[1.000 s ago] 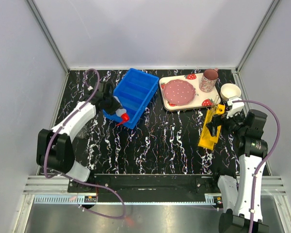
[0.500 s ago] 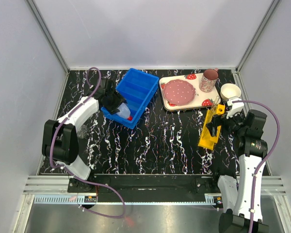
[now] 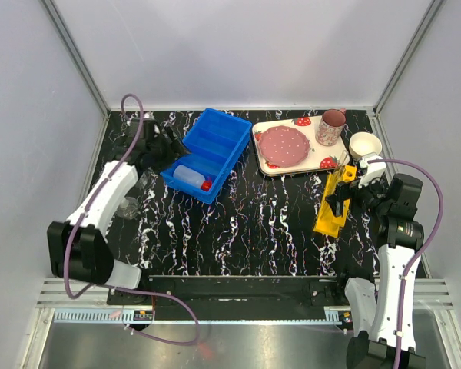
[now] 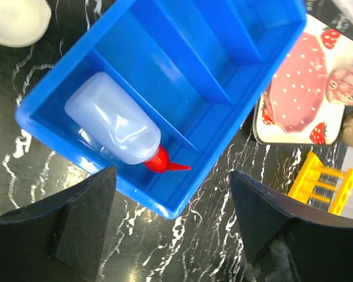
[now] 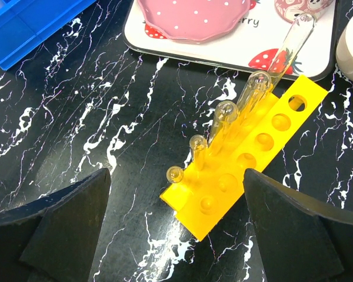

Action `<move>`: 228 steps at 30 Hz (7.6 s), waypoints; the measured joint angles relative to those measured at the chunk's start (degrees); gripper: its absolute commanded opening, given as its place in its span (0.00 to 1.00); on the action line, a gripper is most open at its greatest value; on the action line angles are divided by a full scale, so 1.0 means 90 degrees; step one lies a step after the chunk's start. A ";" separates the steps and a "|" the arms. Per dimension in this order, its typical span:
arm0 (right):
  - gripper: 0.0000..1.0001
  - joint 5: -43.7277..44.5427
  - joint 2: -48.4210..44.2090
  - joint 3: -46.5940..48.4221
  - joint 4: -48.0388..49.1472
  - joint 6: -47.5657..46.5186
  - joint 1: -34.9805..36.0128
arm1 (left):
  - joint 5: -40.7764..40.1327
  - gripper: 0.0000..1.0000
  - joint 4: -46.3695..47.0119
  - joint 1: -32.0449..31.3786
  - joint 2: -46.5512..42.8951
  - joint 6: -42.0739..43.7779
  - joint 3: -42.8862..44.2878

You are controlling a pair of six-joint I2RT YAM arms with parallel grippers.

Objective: Organize the chemistry lab equipment

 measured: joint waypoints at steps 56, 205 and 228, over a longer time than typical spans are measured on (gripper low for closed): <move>1.00 -0.0223 -0.0022 -0.0012 0.0000 -0.0163 -0.0005 | -0.1817 0.04 -0.0743 0.1319 0.2254 0.3606 0.0814; 1.00 -0.0228 0.0092 -0.0046 0.0000 -0.0238 -0.0007 | 0.1863 0.26 0.1105 0.2676 0.3660 0.1826 0.0952; 1.00 -0.0233 0.0002 -0.0049 -0.0002 -0.0240 -0.0036 | 0.1258 0.03 0.1285 0.2681 0.2713 0.1770 0.0510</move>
